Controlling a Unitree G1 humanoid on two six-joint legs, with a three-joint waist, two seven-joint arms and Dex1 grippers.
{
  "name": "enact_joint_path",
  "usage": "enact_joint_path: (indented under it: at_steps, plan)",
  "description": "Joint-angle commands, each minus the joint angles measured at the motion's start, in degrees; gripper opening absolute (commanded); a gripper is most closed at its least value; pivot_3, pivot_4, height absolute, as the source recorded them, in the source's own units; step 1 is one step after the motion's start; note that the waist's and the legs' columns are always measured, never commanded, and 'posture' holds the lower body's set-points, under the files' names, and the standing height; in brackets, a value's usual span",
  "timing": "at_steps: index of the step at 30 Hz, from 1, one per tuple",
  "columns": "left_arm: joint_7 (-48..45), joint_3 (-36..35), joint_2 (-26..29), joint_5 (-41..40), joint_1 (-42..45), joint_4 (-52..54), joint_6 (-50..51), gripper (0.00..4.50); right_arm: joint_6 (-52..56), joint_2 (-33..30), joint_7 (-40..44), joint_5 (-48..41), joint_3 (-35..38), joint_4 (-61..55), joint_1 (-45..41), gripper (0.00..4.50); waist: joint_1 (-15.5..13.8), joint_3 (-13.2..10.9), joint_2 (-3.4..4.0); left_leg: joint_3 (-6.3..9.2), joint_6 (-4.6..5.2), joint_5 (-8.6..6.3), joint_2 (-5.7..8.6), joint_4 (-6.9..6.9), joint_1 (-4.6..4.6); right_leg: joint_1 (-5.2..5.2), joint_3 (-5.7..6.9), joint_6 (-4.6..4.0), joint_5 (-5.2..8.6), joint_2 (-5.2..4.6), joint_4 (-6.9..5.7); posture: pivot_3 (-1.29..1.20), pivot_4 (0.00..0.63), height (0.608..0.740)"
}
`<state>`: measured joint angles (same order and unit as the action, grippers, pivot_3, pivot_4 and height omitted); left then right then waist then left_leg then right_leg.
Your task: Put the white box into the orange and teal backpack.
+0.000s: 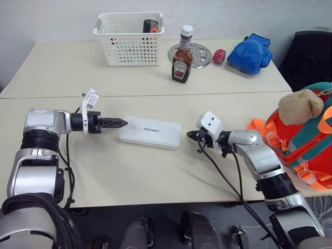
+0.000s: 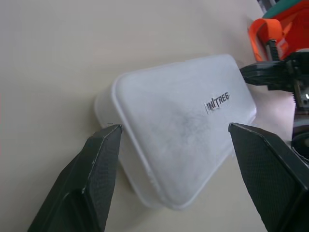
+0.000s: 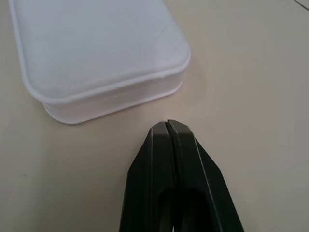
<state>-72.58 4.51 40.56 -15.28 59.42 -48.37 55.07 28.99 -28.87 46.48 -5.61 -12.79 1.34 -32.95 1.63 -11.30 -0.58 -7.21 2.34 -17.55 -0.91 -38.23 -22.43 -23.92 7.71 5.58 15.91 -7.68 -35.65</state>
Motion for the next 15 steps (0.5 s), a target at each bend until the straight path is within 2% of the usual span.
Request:
enact_joint_path:
  at_steps: [1, 11, 15]
  plan:
    - [-1.98, 2.12, -1.24, 1.10, 1.64, -1.64, 1.35, 3.71, -0.72, -0.65, 0.00, -0.02, 0.80, -2.75, 0.61, 0.00, -0.03, 0.00, 0.00, 0.00, 0.00, 0.00, 0.01, -0.01, 0.00, 0.00, -0.01, 0.00, 0.00, -0.01, 0.00, 0.00, 0.150, 0.740]
    - [-4.66, 4.57, -5.45, 3.88, 6.54, -7.96, 0.08, 3.71, -0.51, -1.44, -0.06, -0.20, 1.45, -5.18, 2.45, 0.00, -0.23, 0.00, -0.02, 0.03, 0.01, 0.00, 0.03, -0.08, 0.00, 0.01, 0.00, 0.00, 0.00, -0.05, -0.05, 0.00, 0.150, 0.740]
    - [-5.85, 7.31, -5.61, 7.63, 7.63, -11.17, -3.52, 3.71, -0.60, -1.62, -0.42, -0.14, 1.86, -5.44, 2.95, 0.00, -0.18, 0.00, -0.02, 0.03, 0.01, 0.00, 0.03, -0.09, 0.00, 0.01, 0.00, 0.00, 0.00, -0.04, -0.06, 0.00, 0.150, 0.740]
